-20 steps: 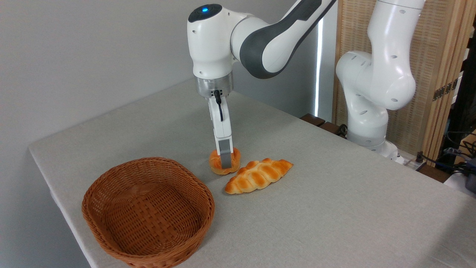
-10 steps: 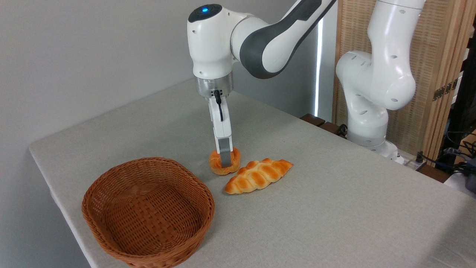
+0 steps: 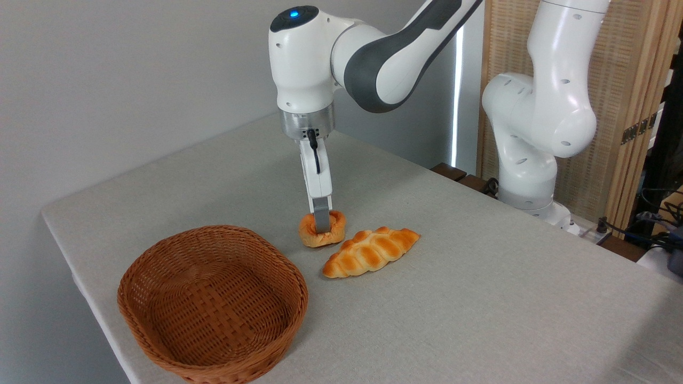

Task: Put bread into the basket
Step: 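Lift the bun and carry it over the wicker basket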

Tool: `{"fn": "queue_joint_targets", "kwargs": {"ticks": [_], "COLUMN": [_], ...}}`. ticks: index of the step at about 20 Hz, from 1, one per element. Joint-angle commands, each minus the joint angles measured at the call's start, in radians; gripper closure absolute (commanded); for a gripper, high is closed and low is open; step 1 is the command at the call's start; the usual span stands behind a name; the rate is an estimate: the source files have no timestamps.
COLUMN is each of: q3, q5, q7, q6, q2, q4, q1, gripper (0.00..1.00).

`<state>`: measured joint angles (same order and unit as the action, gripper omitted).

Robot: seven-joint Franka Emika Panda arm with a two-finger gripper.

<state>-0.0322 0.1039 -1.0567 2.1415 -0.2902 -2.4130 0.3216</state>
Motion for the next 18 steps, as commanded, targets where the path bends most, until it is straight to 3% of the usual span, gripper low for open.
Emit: {"fn": "queue_joint_targets", "kwargs": {"ticks": [1,7,12,18], "q3": [-0.009,-0.023,-0.071,-0.109], "q5": [0.017,0.019,0.028,0.1], "q7": [0.003,0.044,0.041,0.044], "q6": [0.008,-0.121,-0.172,-0.172], "q2": [-0.023,-0.03,-0.029,-0.017], "q4": [-0.005,0.11,0.167,0.245], "q1": [0.008,0.007,0.007,0.004], "gripper": [0.68,0.65,0.66,0.66]}}
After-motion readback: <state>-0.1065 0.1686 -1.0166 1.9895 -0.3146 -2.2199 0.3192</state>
